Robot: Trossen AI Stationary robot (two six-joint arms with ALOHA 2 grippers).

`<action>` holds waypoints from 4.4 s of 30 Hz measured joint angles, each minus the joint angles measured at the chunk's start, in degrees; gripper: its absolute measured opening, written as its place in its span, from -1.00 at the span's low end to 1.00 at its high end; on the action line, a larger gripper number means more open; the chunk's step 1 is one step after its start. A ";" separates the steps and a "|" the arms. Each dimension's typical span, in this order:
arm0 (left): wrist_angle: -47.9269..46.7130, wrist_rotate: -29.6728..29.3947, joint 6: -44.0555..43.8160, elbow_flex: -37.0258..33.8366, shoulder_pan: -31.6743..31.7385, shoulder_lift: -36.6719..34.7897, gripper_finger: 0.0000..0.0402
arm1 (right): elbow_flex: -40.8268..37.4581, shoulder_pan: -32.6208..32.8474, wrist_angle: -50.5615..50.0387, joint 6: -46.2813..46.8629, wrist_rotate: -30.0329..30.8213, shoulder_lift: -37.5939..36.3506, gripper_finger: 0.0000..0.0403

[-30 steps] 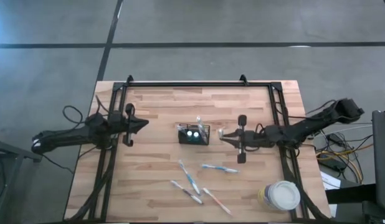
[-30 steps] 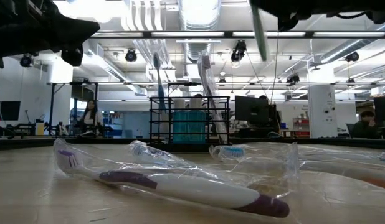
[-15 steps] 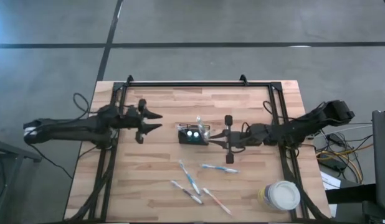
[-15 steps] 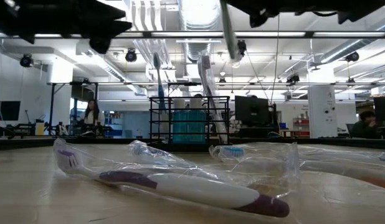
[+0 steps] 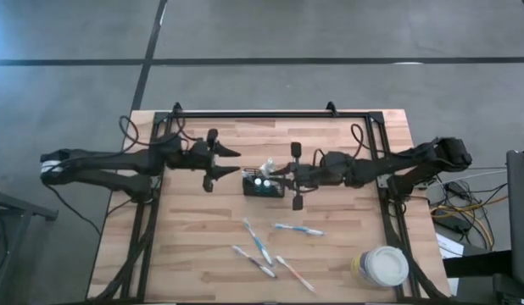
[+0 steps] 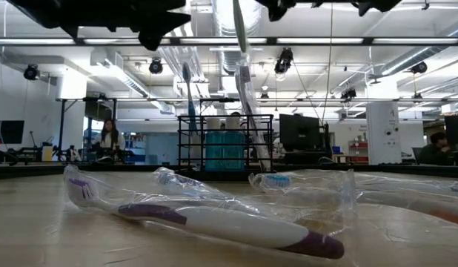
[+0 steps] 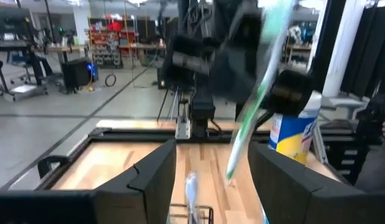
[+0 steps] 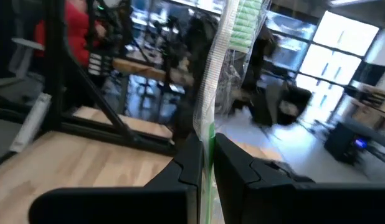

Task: Pick & Place toothbrushing station
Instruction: Put the green toothbrush into the black wire organizer

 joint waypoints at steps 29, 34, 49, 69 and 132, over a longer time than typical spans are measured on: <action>-0.26 0.79 3.39 13.02 -3.13 16.90 0.02 | 2.91 -1.24 8.80 -3.18 -2.17 5.25 -0.90; -1.24 1.89 3.47 13.60 -3.52 16.91 0.02 | 2.89 -1.18 8.35 -3.23 -1.90 5.22 -0.90; -7.32 2.28 2.43 13.89 -3.61 12.63 0.02 | 2.91 -1.34 8.40 -4.28 -0.57 5.07 -0.90; -3.19 3.81 2.69 14.30 -3.80 14.88 0.02 | 2.89 -2.42 10.07 -4.06 -0.59 6.62 -0.90; -9.92 1.79 8.01 -7.67 -2.23 -27.34 -0.89 | -24.12 -1.44 -0.55 6.74 4.13 -37.44 -0.61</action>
